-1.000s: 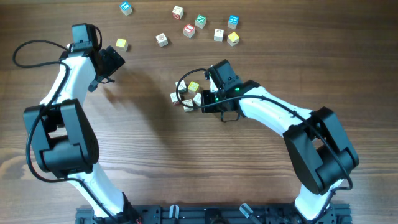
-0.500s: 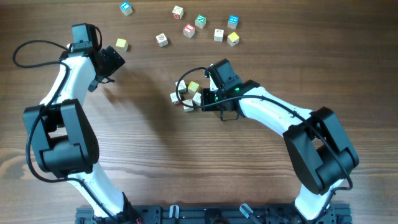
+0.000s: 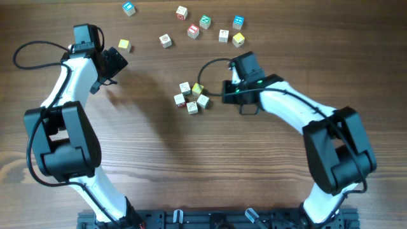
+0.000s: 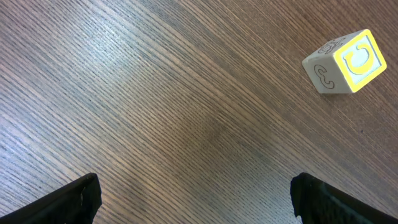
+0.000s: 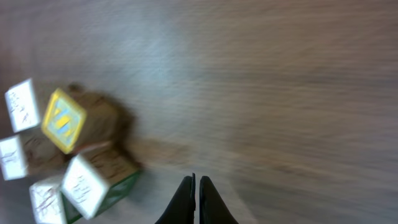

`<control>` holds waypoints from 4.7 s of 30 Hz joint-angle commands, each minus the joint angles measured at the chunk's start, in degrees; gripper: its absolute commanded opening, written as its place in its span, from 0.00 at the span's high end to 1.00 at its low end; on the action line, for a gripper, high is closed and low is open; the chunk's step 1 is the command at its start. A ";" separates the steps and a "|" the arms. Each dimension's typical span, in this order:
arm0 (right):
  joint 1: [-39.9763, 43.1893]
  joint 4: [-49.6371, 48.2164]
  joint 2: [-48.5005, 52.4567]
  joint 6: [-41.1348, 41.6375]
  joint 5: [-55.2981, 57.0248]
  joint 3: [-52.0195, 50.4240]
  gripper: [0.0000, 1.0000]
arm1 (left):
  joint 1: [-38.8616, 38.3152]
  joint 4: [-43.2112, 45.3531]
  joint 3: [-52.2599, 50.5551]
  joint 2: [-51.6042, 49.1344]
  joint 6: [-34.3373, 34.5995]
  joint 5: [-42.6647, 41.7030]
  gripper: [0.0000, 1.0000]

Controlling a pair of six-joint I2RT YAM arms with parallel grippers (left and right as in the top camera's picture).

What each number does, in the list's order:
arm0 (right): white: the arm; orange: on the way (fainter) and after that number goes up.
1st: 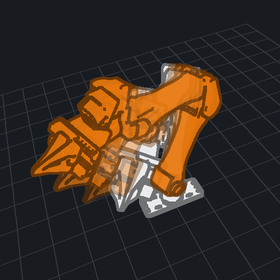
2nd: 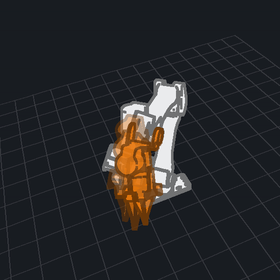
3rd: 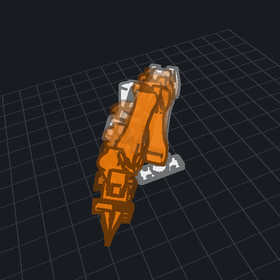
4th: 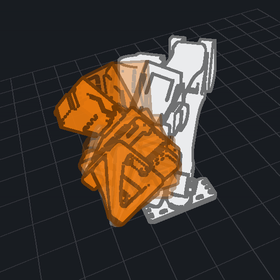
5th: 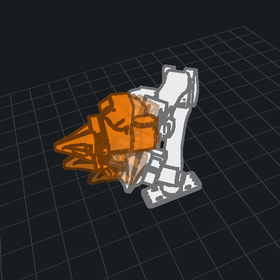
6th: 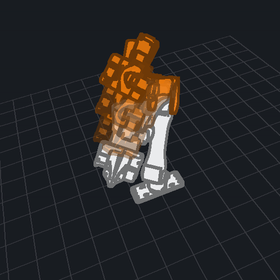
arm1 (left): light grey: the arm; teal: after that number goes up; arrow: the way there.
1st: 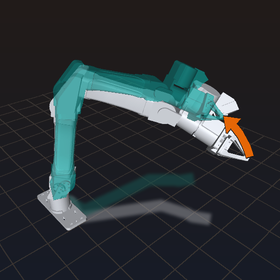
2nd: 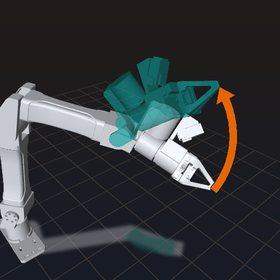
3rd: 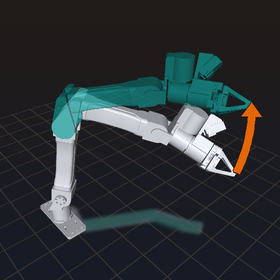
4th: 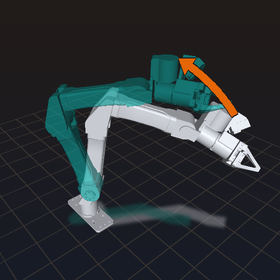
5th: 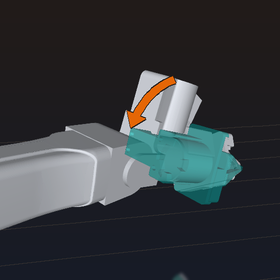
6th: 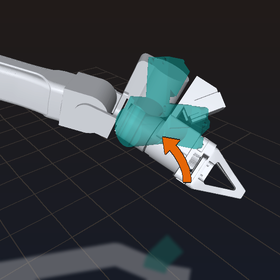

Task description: Form a circle

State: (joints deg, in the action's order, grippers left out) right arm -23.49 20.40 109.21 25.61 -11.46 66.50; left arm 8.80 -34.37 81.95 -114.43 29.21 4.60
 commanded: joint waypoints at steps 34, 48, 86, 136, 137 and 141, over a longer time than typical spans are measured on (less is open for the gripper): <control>18.84 3.63 -1.95 -8.94 11.63 1.09 0.00 | -11.06 -20.63 -0.31 0.96 -0.46 -19.67 0.96; 18.84 3.63 -1.95 -8.94 11.63 1.09 0.00 | -24.94 -20.83 -0.37 0.96 4.72 -9.20 0.96; 18.84 3.63 -1.95 -8.94 11.63 1.09 0.00 | -25.79 -12.94 -4.72 0.96 7.72 -4.72 0.96; 18.84 3.63 -1.95 -8.94 11.63 1.09 0.00 | -25.86 -14.08 -4.72 0.96 7.74 -8.44 0.96; 18.84 3.63 -1.95 -8.94 11.63 1.09 0.00 | -25.83 -14.08 -4.72 0.96 7.74 -8.44 0.96; 18.84 3.63 -1.95 -8.94 11.63 1.09 0.00 | -25.92 -14.08 -4.72 0.96 7.74 -8.66 0.96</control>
State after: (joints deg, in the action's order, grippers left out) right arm -4.47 24.16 109.06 17.41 -0.95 66.57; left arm -16.88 -48.23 77.82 -114.43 36.18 -3.11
